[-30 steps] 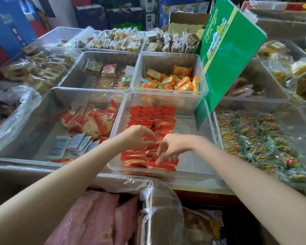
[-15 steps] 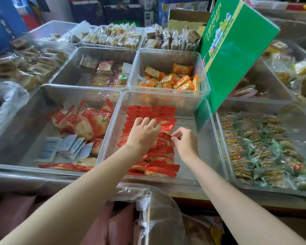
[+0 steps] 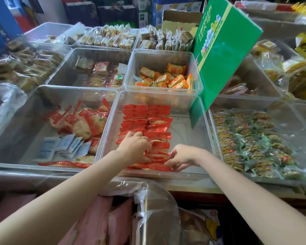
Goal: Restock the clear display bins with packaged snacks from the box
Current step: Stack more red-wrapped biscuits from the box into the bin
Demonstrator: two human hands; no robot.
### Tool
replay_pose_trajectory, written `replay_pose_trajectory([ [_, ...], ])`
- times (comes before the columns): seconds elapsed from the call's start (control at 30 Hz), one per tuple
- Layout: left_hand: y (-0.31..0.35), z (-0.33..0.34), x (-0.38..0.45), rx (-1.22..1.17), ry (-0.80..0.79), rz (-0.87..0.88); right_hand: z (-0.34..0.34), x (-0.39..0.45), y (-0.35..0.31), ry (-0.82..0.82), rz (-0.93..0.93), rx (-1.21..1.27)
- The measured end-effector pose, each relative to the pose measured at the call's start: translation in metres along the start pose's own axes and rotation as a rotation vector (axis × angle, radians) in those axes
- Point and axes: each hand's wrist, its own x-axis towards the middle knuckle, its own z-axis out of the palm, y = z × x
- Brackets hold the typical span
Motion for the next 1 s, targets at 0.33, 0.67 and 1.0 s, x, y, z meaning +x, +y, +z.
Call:
replay_pose_trajectory([
  [0.33,0.008,-0.005,-0.001,0.329,0.386,0.174,0.027,0.037,0.0,0.364,-0.043,-0.181],
  [0.67,-0.013,-0.021,0.011,-0.307,0.001,0.116,0.032,0.026,-0.01,0.083,-0.007,-0.606],
  [1.0,-0.013,-0.003,0.011,-0.247,-0.258,-0.198,-0.006,0.011,-0.018,-0.043,0.15,0.418],
])
